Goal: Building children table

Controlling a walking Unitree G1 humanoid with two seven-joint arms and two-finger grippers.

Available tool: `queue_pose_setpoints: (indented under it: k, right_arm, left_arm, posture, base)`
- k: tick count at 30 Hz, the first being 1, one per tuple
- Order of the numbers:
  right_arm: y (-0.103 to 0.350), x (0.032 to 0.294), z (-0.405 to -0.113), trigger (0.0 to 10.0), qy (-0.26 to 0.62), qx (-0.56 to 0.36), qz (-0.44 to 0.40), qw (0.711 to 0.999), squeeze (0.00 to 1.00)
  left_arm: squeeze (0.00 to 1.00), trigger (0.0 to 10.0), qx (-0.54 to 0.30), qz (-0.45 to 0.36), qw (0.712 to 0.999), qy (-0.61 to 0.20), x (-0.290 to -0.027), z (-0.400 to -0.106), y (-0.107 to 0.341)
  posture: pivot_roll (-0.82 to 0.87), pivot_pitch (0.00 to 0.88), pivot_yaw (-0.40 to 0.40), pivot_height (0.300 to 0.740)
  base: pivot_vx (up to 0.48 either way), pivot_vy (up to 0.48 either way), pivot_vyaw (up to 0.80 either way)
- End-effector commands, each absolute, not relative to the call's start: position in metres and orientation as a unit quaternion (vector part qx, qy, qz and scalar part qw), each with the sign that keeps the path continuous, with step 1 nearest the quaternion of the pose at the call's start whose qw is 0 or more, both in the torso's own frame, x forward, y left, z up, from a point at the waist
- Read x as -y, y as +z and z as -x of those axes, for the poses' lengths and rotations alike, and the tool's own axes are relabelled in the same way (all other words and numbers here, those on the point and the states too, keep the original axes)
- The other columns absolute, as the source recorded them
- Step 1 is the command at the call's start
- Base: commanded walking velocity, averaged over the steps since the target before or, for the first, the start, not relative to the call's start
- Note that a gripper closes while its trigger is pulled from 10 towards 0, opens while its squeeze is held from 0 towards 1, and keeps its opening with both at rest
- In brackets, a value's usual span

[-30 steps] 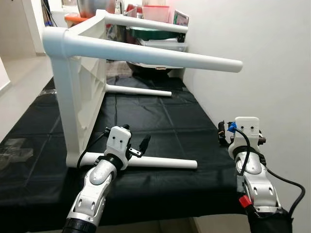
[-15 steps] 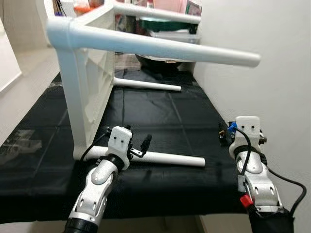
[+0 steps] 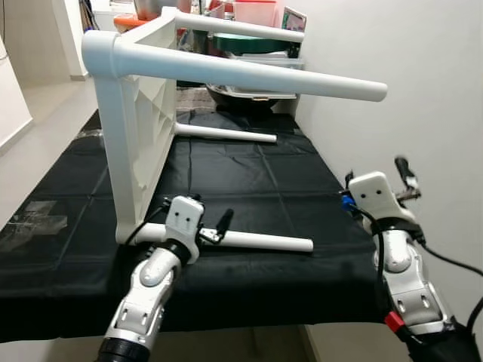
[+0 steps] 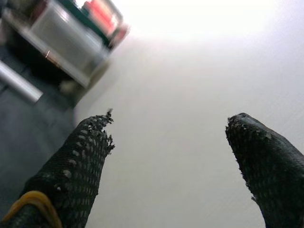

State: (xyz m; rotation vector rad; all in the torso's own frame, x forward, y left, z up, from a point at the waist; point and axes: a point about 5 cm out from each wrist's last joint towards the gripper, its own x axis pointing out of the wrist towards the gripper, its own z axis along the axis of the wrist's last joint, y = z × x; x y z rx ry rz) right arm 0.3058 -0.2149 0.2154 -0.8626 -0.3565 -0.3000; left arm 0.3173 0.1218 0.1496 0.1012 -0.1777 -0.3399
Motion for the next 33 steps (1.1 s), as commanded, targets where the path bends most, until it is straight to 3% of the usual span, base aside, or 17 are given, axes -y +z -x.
queue_pose_setpoints:
  k: [1,9,23,33]
  right_arm:
    - [0.215,0.208,-0.3,10.0,-0.136,0.198,0.446,0.862,0.0]
    - [0.224,0.217,-0.3,10.0,-0.173,0.214,0.501,0.821,0.0]
    - [0.245,0.217,-0.314,10.0,-0.128,0.251,0.55,0.786,0.0]
    - [0.266,0.217,-0.332,10.0,-0.113,0.269,0.59,0.753,0.0]
  left_arm:
    - [0.0,10.0,0.09,-0.055,0.98,-0.172,-0.125,-0.32,0.15]
    - [0.0,10.0,0.103,-0.088,0.972,-0.19,-0.134,-0.331,0.161]
    - [0.0,10.0,0.109,-0.096,0.975,-0.17,-0.145,-0.339,0.167]
    - [0.0,10.0,0.101,-0.098,0.985,-0.101,-0.17,-0.345,0.169]
  posture:
    - [0.08,0.0,-0.094,0.74]
    - [0.08,0.0,-0.09,0.74]
    - [0.07,0.0,-0.09,0.74]
    - [0.09,0.0,-0.099,0.74]
  base:
    - [0.0,0.0,0.0]
    - [0.0,0.0,0.0]
    - [0.0,0.0,0.0]
    - [0.0,0.0,0.0]
